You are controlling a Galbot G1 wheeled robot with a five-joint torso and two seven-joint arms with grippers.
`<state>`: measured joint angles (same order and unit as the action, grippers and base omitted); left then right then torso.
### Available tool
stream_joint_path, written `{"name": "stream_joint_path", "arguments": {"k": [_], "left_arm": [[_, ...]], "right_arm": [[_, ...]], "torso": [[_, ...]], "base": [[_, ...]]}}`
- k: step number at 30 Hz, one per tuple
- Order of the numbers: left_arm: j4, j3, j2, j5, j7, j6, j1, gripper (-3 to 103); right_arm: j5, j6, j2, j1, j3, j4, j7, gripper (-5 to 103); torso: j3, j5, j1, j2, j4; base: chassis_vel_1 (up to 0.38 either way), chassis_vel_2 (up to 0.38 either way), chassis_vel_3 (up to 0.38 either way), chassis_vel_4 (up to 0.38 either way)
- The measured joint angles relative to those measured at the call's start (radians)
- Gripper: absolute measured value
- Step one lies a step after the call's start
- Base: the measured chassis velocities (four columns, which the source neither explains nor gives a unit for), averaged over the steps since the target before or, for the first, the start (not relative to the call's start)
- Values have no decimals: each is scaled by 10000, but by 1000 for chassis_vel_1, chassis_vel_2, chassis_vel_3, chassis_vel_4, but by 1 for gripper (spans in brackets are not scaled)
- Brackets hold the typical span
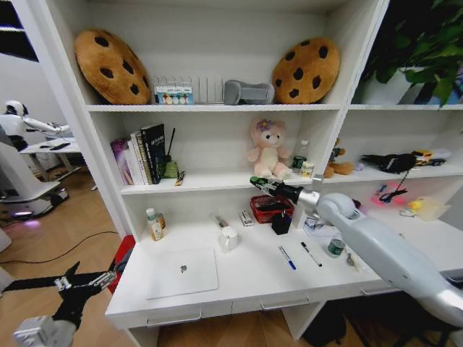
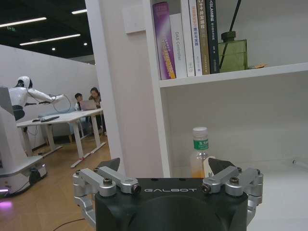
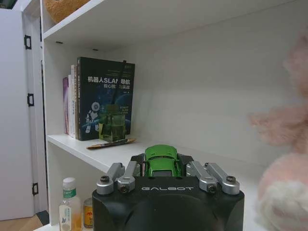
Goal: Organize the objects on the table.
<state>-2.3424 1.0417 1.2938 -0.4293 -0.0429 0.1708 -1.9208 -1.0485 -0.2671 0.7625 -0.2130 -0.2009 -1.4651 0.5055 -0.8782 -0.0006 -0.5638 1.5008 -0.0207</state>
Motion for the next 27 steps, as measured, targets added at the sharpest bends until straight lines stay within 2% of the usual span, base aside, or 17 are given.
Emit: {"name": "stream_joint_path", "arguments": {"k": [2, 3, 5, 6, 8, 22, 27], "left_arm": [[0, 1, 0, 0, -1, 0, -1, 100], [0, 1, 0, 0, -1, 0, -1, 100], [0, 0, 0, 0, 0, 0, 0, 100], [0, 0, 0, 0, 0, 0, 0, 100], [0, 0, 0, 0, 0, 0, 0, 100], [0, 0, 0, 0, 0, 0, 0, 100], [0, 0, 0, 0, 0, 0, 0, 100]], "right_arm": [[202, -315, 727, 612, -485, 666, 157, 36], [202, -315, 727, 612, -485, 666, 157, 36], [488, -470, 1285, 1053, -796, 1292, 310, 36], [488, -470, 1285, 1053, -796, 1292, 310, 36], [691, -556, 1718, 1370, -1024, 1886, 300, 36], [1290, -239, 2822, 1977, -1352, 3854, 108, 36], [1666, -77, 3490, 2077, -1339, 4577, 128, 36]], "torso": [[-1, 7, 0, -1, -1], [-1, 7, 0, -1, -1], [0, 1, 0, 0, -5], [0, 1, 0, 0, -5], [-1, 6, 0, -1, -7], [1, 4, 0, 0, -7], [0, 6, 0, 0, -4]], "base": [[0, 0, 0, 0], [0, 0, 0, 0], [0, 0, 0, 0], [0, 0, 0, 0], [0, 0, 0, 0], [0, 0, 0, 0], [0, 0, 0, 0]]}}
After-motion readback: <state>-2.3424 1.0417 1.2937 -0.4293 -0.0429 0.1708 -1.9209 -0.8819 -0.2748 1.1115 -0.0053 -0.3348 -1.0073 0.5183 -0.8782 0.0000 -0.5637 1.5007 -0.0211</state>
